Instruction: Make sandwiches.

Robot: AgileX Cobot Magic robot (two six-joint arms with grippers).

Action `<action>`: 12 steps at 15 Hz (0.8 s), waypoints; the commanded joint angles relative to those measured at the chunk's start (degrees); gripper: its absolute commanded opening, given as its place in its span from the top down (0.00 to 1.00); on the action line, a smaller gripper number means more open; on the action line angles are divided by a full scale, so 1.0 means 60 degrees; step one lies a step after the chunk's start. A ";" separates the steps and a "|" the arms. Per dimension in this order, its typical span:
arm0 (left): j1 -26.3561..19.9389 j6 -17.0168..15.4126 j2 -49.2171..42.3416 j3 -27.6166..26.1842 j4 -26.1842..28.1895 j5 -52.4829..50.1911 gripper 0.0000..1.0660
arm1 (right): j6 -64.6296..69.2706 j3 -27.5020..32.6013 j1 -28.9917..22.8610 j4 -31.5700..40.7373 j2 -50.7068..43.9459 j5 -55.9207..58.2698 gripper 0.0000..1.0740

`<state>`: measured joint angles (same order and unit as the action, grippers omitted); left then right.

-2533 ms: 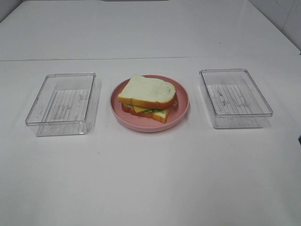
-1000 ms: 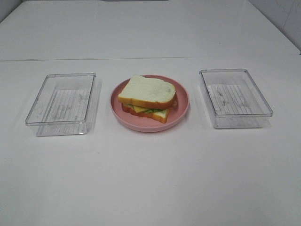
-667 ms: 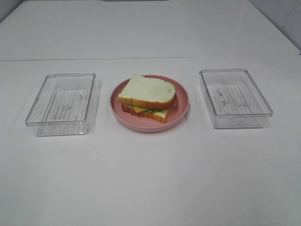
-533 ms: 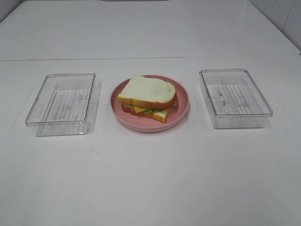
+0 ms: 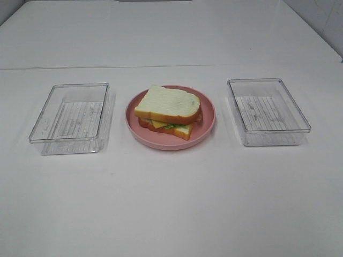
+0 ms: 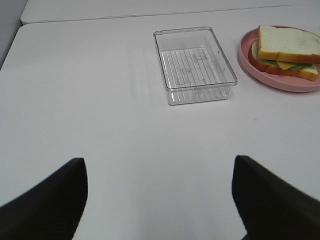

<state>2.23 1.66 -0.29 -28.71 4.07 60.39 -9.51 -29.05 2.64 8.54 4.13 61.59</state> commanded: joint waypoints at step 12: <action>-0.0038 0.0010 -0.0229 0.0029 0.0048 -0.0095 0.29 | -0.0105 0.0010 0.0067 -0.0019 -0.0898 -0.0086 0.33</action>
<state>2.23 1.66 -0.29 -28.71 4.07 60.39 -9.51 -29.05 2.64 8.54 -0.29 61.59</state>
